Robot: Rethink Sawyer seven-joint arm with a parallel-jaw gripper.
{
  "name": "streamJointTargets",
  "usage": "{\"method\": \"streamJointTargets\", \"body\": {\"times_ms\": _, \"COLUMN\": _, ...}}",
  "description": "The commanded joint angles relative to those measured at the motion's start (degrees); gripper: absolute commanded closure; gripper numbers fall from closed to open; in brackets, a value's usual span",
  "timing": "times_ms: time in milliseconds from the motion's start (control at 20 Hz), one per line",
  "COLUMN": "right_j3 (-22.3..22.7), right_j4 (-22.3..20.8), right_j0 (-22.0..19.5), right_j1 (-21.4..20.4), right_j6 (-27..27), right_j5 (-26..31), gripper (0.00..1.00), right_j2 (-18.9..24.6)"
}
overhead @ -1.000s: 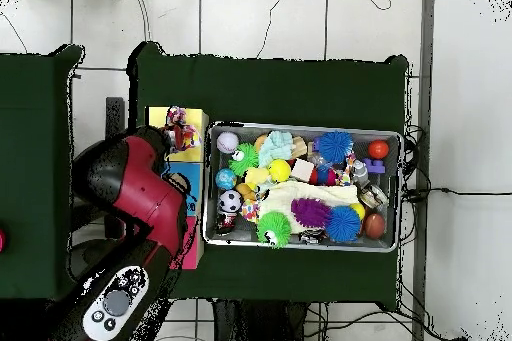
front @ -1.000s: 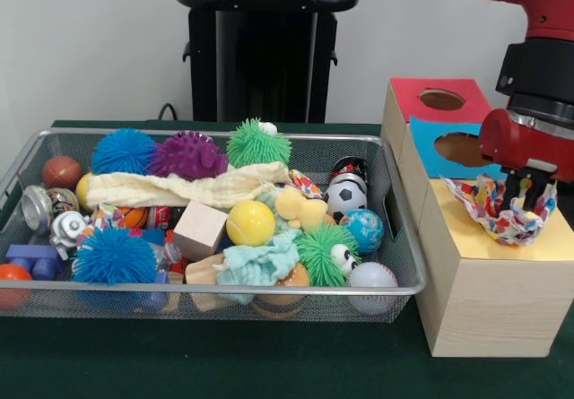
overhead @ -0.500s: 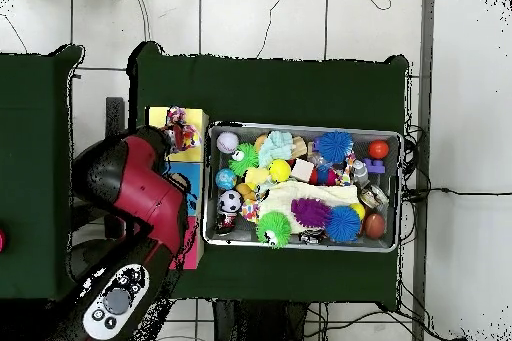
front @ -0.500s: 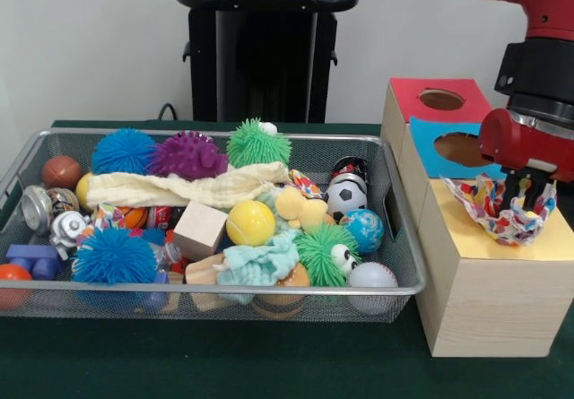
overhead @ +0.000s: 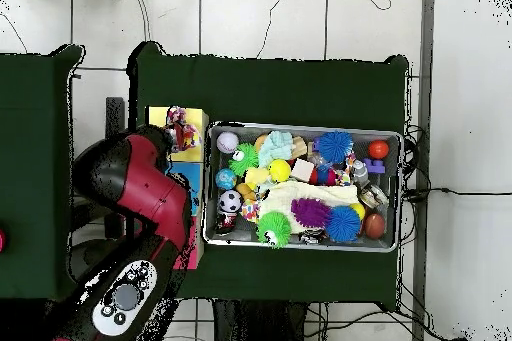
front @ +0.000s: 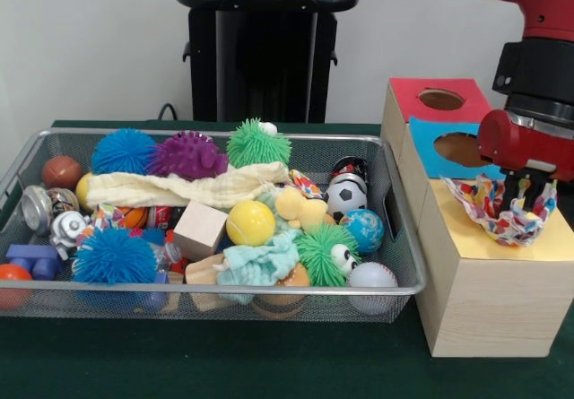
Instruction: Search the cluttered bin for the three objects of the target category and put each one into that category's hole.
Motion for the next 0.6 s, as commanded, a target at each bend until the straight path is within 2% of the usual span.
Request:
{"method": "streamJointTargets", "body": {"times_ms": 50, "right_j3": 3.47, "right_j4": -3.97, "right_j0": -5.97, "right_j1": 5.58, "right_j6": 14.23, "right_j5": -3.68, "gripper": 1.0, "right_j2": 15.32}}
{"method": "streamJointTargets", "body": {"times_ms": 600, "right_j3": 3.61, "right_j4": -6.08, "right_j0": -6.46, "right_j1": 5.34, "right_j6": 16.59, "right_j5": -3.55, "gripper": 1.0, "right_j2": 15.65}}
